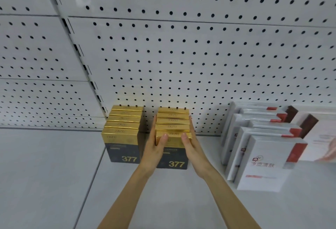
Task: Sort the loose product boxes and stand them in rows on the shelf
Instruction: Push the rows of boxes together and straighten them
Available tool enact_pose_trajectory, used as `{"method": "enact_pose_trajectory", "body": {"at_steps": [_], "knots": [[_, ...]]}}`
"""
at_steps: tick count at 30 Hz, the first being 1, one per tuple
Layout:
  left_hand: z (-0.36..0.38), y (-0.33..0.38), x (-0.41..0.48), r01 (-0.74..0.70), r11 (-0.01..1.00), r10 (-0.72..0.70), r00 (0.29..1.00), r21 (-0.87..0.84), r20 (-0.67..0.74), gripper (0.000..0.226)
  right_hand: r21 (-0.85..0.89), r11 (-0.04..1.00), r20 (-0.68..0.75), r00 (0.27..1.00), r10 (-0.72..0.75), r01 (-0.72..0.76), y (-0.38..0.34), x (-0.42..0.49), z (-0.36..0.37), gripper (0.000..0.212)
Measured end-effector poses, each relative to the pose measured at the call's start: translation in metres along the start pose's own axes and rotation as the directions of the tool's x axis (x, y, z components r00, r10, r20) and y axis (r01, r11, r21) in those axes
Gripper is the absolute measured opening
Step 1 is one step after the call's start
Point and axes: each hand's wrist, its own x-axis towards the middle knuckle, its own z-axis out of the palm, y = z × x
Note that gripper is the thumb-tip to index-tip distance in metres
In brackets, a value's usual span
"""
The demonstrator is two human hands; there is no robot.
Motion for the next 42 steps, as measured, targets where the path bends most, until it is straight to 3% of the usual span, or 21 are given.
{"method": "enact_pose_trajectory", "body": {"at_steps": [4,21,28,32,35,38,42], "knots": [[-0.001,0.0,0.0,-0.015,1.0,0.015,1.0,0.013,0.018,0.076,0.01,1.0,-0.019,1.0,0.0,0.0,0.002,-0.002,0.001,0.08],[-0.003,-0.009,-0.008,0.074,0.997,-0.074,0.997,0.018,0.003,0.069,-0.118,0.993,0.037,0.999,0.022,-0.018,0.009,-0.013,-0.005,0.072],[-0.003,-0.004,-0.022,0.068,0.998,-0.069,0.996,-0.011,-0.053,0.065,-0.129,0.992,-0.022,1.0,-0.009,0.006,0.016,-0.02,-0.004,0.069],[-0.002,0.003,-0.031,0.073,0.997,-0.066,0.985,0.04,-0.158,0.061,-0.119,0.993,-0.081,0.997,0.004,-0.014,0.015,-0.022,-0.004,0.07],[0.0,0.011,-0.036,0.043,0.988,-0.012,0.978,0.145,-0.21,0.057,-0.249,0.968,-0.164,0.984,-0.074,0.032,-0.001,-0.03,-0.008,0.064],[0.003,0.024,-0.037,-0.031,0.96,0.1,0.966,0.279,-0.238,0.058,-0.394,0.908,-0.156,0.963,-0.219,0.143,-0.028,-0.045,-0.018,0.067],[0.015,0.047,-0.034,-0.166,0.858,0.309,0.923,0.487,-0.23,0.062,-0.607,0.745,-0.115,0.897,-0.428,0.277,-0.073,-0.071,-0.053,0.061]]}}
